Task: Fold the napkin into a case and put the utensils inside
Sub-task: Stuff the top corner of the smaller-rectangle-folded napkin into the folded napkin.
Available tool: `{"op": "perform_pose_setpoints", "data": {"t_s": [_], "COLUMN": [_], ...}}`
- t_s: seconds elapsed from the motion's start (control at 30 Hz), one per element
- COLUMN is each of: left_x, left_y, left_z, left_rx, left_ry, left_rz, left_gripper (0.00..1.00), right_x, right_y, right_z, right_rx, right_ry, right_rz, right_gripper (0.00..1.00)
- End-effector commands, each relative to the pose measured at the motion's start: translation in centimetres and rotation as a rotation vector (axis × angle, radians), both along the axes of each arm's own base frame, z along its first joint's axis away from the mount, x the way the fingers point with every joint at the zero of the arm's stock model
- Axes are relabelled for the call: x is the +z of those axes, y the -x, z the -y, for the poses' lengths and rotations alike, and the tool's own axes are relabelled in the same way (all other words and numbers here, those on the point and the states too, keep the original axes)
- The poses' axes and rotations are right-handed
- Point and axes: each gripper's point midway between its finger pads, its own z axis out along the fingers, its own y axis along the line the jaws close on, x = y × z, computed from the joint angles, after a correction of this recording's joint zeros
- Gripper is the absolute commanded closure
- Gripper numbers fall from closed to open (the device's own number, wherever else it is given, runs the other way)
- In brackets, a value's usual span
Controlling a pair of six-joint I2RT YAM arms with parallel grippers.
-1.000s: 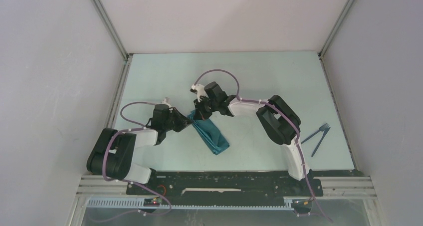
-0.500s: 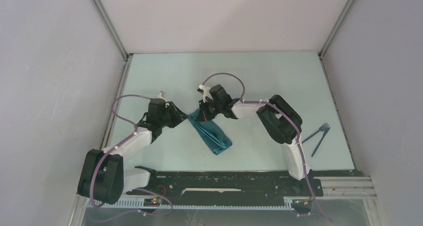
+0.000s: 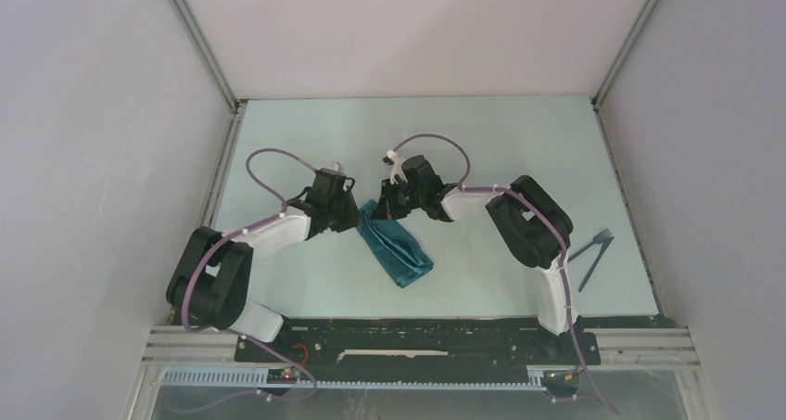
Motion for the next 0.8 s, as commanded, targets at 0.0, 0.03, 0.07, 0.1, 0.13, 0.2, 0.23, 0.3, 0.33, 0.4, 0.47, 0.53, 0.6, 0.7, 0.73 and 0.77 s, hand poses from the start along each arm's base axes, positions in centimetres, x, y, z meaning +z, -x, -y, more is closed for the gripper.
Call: {"op": "perform_pose_setpoints", "data": {"t_s": [0.0, 0.03, 0.07, 0.1, 0.13, 0.2, 0.23, 0.3, 0.33, 0.4, 0.47, 0.53, 0.6, 0.7, 0.73, 0.77], "left_x": [0.4, 0.3, 0.2, 0.1, 0.0, -0.3, -0.3, -0.4, -0.4, -0.4, -0.5, -0.7, -0.9, -1.2, -1.3, -1.2], "left_y": [-1.3, -1.3, -1.2, -1.3, -1.3, -1.5, -1.5, -1.7, -1.8, -1.9, -1.9, -1.9, -2.0, -2.1, -2.1, -2.1], "left_z": [-0.6, -0.7, -0.7, -0.7, -0.6, -0.4, -0.3, -0.2, -0.1, 0.1, 0.2, 0.1, 0.0, 0.0, 0.0, 0.0], "left_rx": [-0.006, -0.01, -0.016, -0.022, -0.027, -0.033, -0.036, -0.042, -0.046, -0.05, -0.053, -0.052, -0.052, -0.052, -0.05, -0.047], "left_ry": [-0.121, -0.148, -0.171, -0.187, -0.195, -0.209, -0.217, -0.234, -0.242, -0.258, -0.28, -0.309, -0.328, -0.344, -0.349, -0.352], "left_rz": [0.043, 0.039, 0.029, 0.026, 0.025, 0.023, 0.026, 0.029, 0.031, 0.031, 0.028, 0.019, 0.009, 0.002, 0.003, 0.004], "left_gripper": [0.7, 0.7, 0.7, 0.7, 0.7, 0.7, 0.7, 0.68, 0.67, 0.66, 0.66, 0.66, 0.67, 0.71, 0.73, 0.76], "right_x": [4.3, 4.4, 4.4, 4.4, 4.5, 4.4, 4.4, 4.3, 4.3, 4.3, 4.3, 4.5, 4.5, 4.6, 4.5, 4.6], "right_y": [-1.1, -1.1, -1.1, -1.1, -1.1, -1.1, -1.1, -1.0, -1.0, -0.9, -0.9, -0.9, -0.8, -0.8, -0.7, -0.7], "right_z": [-0.4, -0.5, -0.5, -0.5, -0.5, -0.6, -0.5, -0.6, -0.7, -0.7, -0.7, -0.7, -0.8, -0.8, -0.8, -0.9], "right_rx": [-0.033, -0.032, -0.032, -0.032, -0.032, -0.031, -0.031, -0.028, -0.028, -0.026, -0.026, -0.026, -0.025, -0.027, -0.026, -0.024], "right_ry": [-0.085, -0.088, -0.09, -0.091, -0.093, -0.093, -0.093, -0.092, -0.093, -0.093, -0.093, -0.094, -0.093, -0.092, -0.092, -0.092], "right_rz": [0.065, 0.064, 0.064, 0.064, 0.066, 0.066, 0.065, 0.062, 0.062, 0.06, 0.063, 0.064, 0.064, 0.066, 0.065, 0.065], "right_gripper": [1.0, 1.0, 1.0, 1.0, 1.0, 1.0, 1.0, 1.0, 1.0, 1.0, 1.0, 1.0, 1.0, 1.0, 1.0, 1.0]}}
